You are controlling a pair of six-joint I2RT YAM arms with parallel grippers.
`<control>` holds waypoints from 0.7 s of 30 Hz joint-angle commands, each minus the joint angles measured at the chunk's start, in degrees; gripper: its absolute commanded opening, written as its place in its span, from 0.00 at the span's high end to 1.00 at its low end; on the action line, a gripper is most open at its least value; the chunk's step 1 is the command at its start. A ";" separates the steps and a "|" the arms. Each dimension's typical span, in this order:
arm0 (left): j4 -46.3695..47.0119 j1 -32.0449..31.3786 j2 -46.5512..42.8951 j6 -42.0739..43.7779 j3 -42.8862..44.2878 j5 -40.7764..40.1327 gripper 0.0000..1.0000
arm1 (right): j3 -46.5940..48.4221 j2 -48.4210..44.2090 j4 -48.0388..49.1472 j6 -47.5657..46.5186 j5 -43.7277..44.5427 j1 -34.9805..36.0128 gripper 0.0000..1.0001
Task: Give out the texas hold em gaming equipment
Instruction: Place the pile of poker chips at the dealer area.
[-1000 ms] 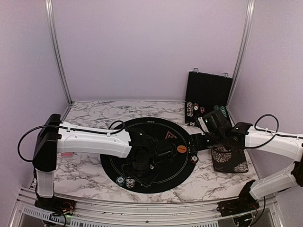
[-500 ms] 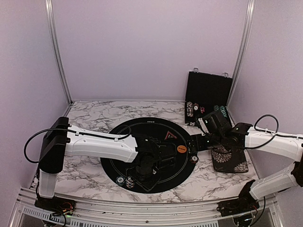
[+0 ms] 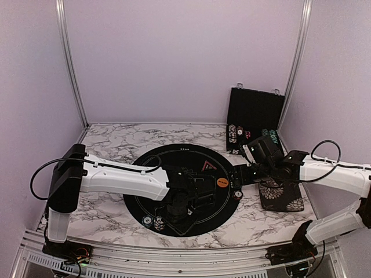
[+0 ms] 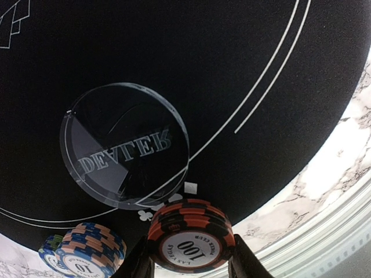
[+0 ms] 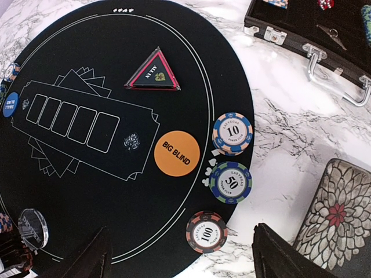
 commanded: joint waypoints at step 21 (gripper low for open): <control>1.43 -0.33 1.80 1.34 -2.84 -0.41 0.59 | 0.37 0.80 -0.30 0.98 0.77 -0.41 0.19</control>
